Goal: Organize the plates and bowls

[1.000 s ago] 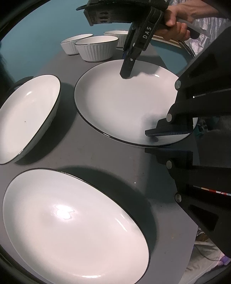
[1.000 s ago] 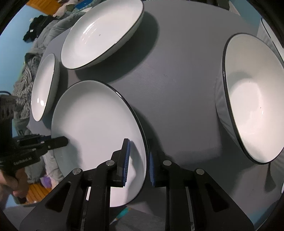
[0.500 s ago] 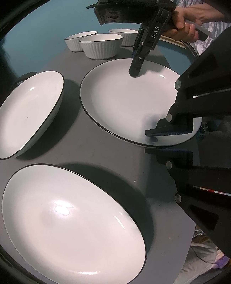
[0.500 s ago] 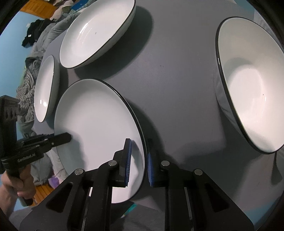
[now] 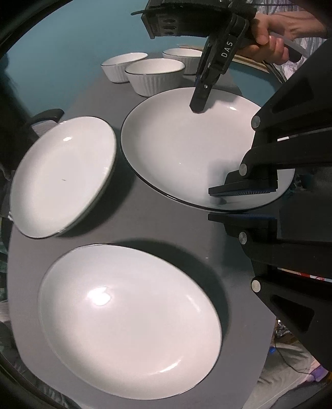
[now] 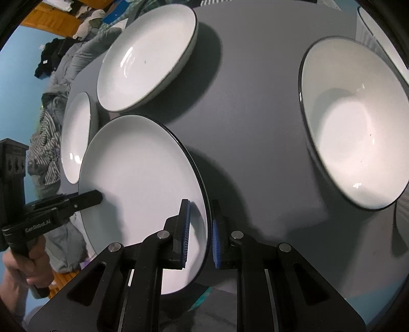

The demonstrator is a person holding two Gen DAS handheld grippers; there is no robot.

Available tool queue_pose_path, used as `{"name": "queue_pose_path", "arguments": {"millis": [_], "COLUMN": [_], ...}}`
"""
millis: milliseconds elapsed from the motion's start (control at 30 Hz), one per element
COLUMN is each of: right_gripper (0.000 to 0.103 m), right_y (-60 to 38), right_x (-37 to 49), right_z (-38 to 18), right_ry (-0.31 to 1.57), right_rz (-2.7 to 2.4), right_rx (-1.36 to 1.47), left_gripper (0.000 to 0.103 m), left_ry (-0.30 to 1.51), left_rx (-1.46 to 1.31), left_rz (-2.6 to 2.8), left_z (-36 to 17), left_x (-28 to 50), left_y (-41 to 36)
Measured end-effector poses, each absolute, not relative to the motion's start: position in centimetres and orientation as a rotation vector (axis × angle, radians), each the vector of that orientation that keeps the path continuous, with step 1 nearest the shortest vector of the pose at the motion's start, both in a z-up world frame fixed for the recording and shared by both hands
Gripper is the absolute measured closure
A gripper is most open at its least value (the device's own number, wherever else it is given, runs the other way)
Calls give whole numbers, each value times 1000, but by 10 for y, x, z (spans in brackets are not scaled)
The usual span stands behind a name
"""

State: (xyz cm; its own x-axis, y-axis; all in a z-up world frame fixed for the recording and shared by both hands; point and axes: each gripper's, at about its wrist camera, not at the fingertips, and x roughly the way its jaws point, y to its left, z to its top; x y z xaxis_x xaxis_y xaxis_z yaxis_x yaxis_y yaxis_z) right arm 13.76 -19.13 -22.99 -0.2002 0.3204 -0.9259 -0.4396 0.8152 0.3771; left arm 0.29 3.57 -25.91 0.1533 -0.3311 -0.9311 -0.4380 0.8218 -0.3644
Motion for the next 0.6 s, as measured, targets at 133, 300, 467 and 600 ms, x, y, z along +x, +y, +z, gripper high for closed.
{"name": "queue_pose_path", "arguments": {"millis": [133, 300, 467, 600], "right_gripper": [88, 89, 89, 89], "right_y": [-186, -173, -157, -140], "right_x": [145, 158, 170, 182], "right_z": [-222, -213, -208, -207], "right_ry": [1620, 1595, 1586, 1580], "right_rz": [694, 704, 707, 706], "right_rx": [-106, -126, -121, -121], "left_gripper": [92, 92, 92, 92], "left_ry": [1431, 1407, 1392, 1376], "left_rx": [-655, -653, -654, -633], "left_rz": [101, 98, 105, 118], "left_z": [-252, -241, -236, -231], "left_x": [14, 27, 46, 66], "left_y": [44, 56, 72, 80]}}
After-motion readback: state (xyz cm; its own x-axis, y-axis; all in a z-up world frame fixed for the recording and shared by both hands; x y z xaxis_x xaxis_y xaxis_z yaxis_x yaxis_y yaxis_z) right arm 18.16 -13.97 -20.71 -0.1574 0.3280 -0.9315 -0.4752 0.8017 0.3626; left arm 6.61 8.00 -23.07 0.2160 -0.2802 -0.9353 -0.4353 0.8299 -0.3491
